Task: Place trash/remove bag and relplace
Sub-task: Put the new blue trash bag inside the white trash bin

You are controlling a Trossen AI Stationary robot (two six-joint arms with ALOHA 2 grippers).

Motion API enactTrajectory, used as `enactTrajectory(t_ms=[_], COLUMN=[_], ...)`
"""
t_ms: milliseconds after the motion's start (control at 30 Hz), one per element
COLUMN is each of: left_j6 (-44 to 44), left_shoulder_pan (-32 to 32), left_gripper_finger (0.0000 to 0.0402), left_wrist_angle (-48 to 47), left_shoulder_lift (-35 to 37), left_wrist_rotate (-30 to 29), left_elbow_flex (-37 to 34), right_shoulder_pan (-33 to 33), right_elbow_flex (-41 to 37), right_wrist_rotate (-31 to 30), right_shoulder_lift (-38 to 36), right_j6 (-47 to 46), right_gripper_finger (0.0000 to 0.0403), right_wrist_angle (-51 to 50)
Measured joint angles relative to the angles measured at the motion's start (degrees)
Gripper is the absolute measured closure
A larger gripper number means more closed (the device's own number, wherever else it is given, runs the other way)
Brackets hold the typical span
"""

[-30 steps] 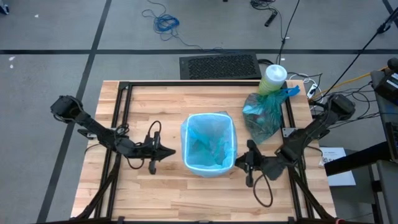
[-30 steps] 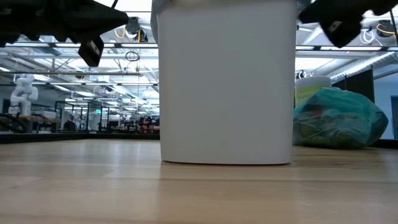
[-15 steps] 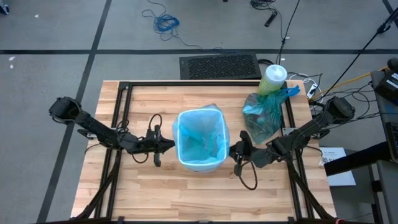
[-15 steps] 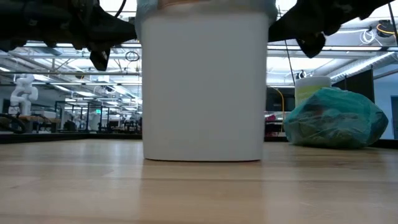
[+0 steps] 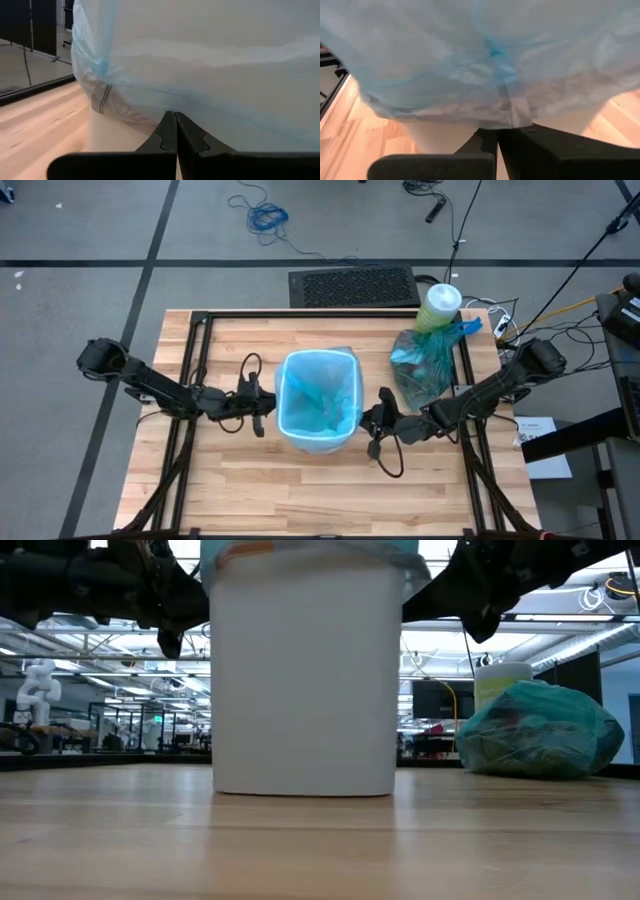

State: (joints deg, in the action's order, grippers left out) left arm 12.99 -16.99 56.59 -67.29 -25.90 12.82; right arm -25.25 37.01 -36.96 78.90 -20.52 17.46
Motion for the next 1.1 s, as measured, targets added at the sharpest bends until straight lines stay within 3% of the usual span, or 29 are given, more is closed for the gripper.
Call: enactTrajectory(t_ms=[567,767,1100], left_j6=[-1.4,0.1,0.2], left_shoulder_pan=[6.5,6.3,6.3], left_gripper_finger=[0.0402,0.0402,0.0402], left_wrist_angle=[2.2,0.7,1.7], left_shoulder_lift=[0.0,0.0,-2.7], left_wrist_rotate=[4.7,6.0,5.4], left_elbow_flex=[0.0,0.0,0.0], right_shoulder_pan=[7.2,7.2,6.0], right_elbow_flex=[0.0,0.0,0.0], right_wrist_rotate=[5.8,8.3,8.5], right_shoulder_lift=[0.3,-1.2,-11.7], right_j6=[8.1,7.1,3.9], right_gripper_finger=[0.0403,0.0403,0.0403], right_wrist_angle=[1.4,-8.6,-28.9])
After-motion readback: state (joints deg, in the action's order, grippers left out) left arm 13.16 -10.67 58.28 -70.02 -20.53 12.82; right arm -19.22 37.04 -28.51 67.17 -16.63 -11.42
